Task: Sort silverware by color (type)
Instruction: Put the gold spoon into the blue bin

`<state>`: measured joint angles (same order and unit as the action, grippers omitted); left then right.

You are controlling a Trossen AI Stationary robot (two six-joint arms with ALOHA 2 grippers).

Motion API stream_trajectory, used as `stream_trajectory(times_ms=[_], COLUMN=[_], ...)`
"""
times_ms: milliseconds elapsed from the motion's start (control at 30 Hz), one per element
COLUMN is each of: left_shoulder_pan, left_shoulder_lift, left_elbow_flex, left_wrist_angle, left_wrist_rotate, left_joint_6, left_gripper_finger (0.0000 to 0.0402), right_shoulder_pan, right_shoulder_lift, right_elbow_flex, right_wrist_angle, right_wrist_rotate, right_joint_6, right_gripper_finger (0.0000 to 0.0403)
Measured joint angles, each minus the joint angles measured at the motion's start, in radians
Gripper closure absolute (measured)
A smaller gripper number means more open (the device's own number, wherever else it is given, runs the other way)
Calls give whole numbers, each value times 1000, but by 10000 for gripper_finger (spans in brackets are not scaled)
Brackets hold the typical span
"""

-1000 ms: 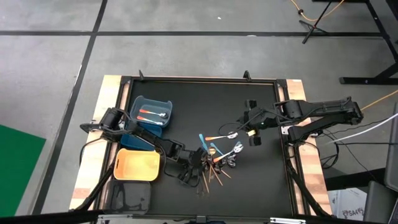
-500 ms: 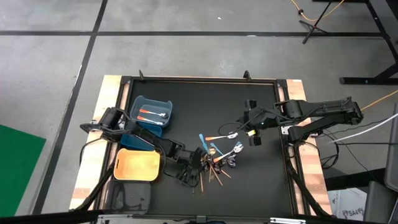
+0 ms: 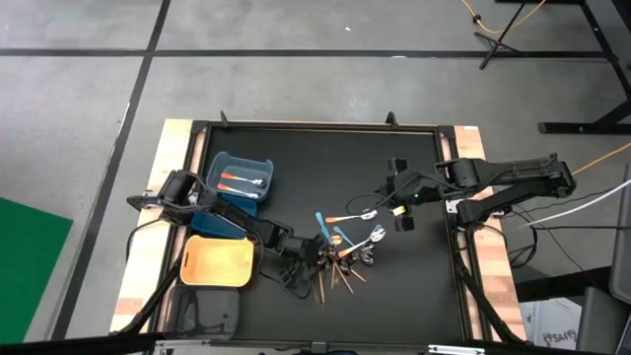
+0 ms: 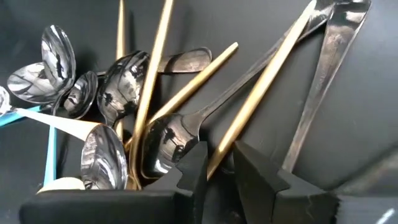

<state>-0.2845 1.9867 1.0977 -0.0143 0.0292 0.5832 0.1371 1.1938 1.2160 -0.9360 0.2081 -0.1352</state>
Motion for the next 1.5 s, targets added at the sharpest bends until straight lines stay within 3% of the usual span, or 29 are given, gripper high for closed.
stream_trajectory(times_ms=[333, 800, 1500], left_shoulder_pan=[42, 46, 69], left_shoulder_lift=[0, -4, -1], left_elbow_flex=[-1, 3, 0], left_wrist_angle=[-10, -75, -58], left_wrist_rotate=[63, 63, 77], left_joint_6=[66, 55, -54], left_gripper_finger=[332, 394, 375], right_shoulder_pan=[0, 0, 0], right_shoulder_lift=[0, 0, 0], right_elbow_flex=[0, 0, 0], right_wrist_angle=[0, 0, 0], right_wrist_rotate=[-2, -3, -6], right_joint_6=[34, 34, 34], right_gripper_finger=[284, 284, 284])
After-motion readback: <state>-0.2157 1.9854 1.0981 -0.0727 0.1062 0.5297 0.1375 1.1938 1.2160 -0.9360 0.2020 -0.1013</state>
